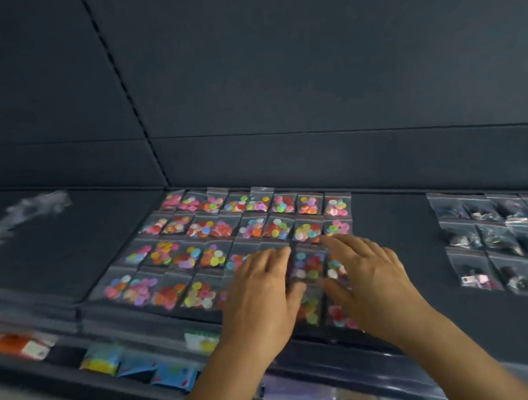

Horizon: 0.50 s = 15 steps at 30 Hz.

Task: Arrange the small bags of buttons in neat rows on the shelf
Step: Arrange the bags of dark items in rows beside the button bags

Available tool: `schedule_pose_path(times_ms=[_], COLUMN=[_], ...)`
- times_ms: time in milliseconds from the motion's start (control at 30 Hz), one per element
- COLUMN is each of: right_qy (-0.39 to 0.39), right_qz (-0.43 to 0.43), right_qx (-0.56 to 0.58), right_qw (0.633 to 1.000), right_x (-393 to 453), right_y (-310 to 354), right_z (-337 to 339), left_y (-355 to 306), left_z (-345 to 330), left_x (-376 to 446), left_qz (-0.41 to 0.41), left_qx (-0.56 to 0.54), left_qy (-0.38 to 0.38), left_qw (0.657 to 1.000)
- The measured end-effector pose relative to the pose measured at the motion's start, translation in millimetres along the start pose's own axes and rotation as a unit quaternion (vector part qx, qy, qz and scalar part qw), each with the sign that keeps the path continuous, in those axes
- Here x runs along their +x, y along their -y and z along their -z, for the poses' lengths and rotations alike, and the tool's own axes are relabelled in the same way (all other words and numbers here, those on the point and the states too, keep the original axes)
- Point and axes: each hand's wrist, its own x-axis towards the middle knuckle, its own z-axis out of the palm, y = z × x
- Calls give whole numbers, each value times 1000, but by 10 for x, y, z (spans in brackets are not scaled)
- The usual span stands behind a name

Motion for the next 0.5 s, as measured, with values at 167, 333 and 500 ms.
schedule_pose_path(times_ms=[167,333,500], right_qy=[18,37,58], right_qz=[23,45,86], right_qx=[15,38,40], right_qw=[999,998,994], right_x=[205,407,576], right_y=[890,1832,2623], right_z=[-361,-742,-1046], left_y=[828,1682,2427], left_z=[369,744,1062], left_x=[-292,-584,-840], left_qz=[37,62,89], left_qx=[7,31,51], left_qy=[-11,-19,-25], left_qw=[999,997,994])
